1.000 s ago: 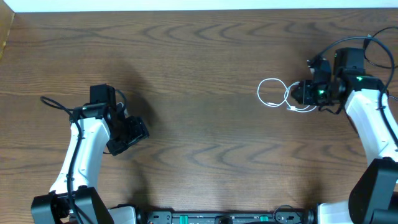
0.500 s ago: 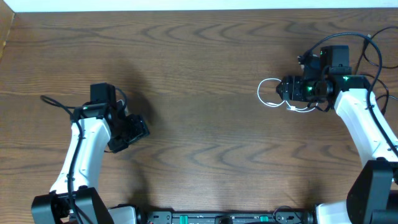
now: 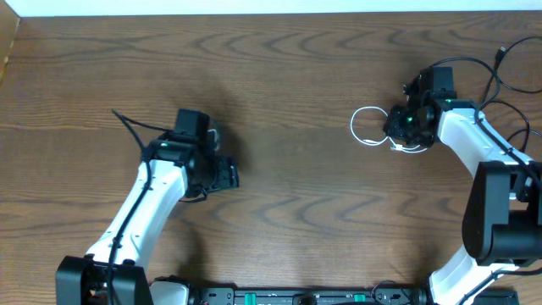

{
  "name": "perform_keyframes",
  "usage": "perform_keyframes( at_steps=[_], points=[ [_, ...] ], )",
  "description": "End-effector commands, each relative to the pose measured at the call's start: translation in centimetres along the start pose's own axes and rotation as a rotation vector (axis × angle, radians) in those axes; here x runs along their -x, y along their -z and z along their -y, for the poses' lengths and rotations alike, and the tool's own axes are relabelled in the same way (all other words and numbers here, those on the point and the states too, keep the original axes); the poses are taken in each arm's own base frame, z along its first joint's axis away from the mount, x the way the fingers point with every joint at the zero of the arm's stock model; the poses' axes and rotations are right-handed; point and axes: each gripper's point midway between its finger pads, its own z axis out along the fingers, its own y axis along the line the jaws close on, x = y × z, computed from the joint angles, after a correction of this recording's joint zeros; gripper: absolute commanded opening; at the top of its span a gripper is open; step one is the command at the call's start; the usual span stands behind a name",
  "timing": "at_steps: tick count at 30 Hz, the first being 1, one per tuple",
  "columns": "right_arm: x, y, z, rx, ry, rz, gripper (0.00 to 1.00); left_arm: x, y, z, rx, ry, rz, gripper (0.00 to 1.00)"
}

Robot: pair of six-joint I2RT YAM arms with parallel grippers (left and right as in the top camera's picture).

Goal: Untangle cables

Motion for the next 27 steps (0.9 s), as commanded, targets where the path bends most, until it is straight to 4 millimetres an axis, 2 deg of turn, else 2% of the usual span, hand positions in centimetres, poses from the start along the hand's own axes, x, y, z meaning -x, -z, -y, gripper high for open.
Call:
perform_keyframes(
  at_steps=[1,7,12,14,19,23,27],
  points=[
    [0.5,-0.3,-0.1,-0.008,-0.041,0.023,0.21,-0.5,-0.3,0.5,0.006,-0.046,-0.011,0.74],
    [0.5,-0.6,0.7,-0.054,-0.057,0.028,0.24,-0.8,-0.4,1.0,0.004,-0.066,-0.016,0.75],
    [-0.6,-2.0,1.2,-0.073,-0.078,-0.018,0.24,-0.8,-0.4,1.0,0.004,-0.066,-0.016,0.74],
    [-0.9,-2.5,1.4,-0.077,-0.103,-0.032,0.19,-0.8,-0.4,1.0,0.003,-0.066,-0.017,0.74],
    [-1.0,-2.7,1.0,-0.068,-0.1,-0.033,0.01,-0.8,-0.4,1.0,0.003,-0.066,-0.016,0.75],
    [-1.4,-2.6,0.2,-0.026,-0.077,-0.056,0.01,-0.8,-0.4,1.0,0.003,-0.066,-0.017,0.74],
    [-1.5,-1.1,-1.3,0.032,-0.005,-0.08,0.01,-0.8,-0.4,1.0,0.003,-0.066,-0.017,0.75]
  ],
)
